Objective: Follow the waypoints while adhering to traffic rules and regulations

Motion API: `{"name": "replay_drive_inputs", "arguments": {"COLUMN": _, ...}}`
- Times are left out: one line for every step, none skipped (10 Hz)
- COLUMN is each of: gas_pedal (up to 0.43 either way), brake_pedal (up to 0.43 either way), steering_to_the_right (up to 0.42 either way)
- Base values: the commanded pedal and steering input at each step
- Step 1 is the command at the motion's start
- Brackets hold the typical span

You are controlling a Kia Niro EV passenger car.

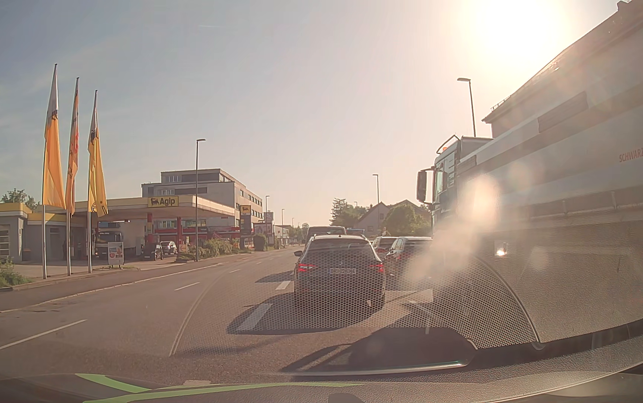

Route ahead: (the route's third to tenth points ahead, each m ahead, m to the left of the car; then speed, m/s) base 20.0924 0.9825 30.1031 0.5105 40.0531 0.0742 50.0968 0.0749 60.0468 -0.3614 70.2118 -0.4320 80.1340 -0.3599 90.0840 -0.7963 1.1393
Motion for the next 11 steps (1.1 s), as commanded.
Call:
{"name": "replay_drive_inputs", "arguments": {"gas_pedal": 0.059, "brake_pedal": 0.0, "steering_to_the_right": 0.0}}
{"name": "replay_drive_inputs", "arguments": {"gas_pedal": 0.059, "brake_pedal": 0.0, "steering_to_the_right": 0.0}}
{"name": "replay_drive_inputs", "arguments": {"gas_pedal": 0.067, "brake_pedal": 0.0, "steering_to_the_right": 0.0}}
{"name": "replay_drive_inputs", "arguments": {"gas_pedal": 0.067, "brake_pedal": 0.0, "steering_to_the_right": 0.0}}
{"name": "replay_drive_inputs", "arguments": {"gas_pedal": 0.067, "brake_pedal": 0.0, "steering_to_the_right": 0.0}}
{"name": "replay_drive_inputs", "arguments": {"gas_pedal": 0.067, "brake_pedal": 0.0, "steering_to_the_right": 0.0}}
{"name": "replay_drive_inputs", "arguments": {"gas_pedal": 0.067, "brake_pedal": 0.0, "steering_to_the_right": 0.001}}
{"name": "replay_drive_inputs", "arguments": {"gas_pedal": 0.067, "brake_pedal": 0.0, "steering_to_the_right": 0.001}}
{"name": "replay_drive_inputs", "arguments": {"gas_pedal": 0.067, "brake_pedal": 0.0, "steering_to_the_right": 0.001}}
{"name": "replay_drive_inputs", "arguments": {"gas_pedal": 0.067, "brake_pedal": 0.0, "steering_to_the_right": 0.001}}
{"name": "replay_drive_inputs", "arguments": {"gas_pedal": 0.067, "brake_pedal": 0.0, "steering_to_the_right": 0.001}}
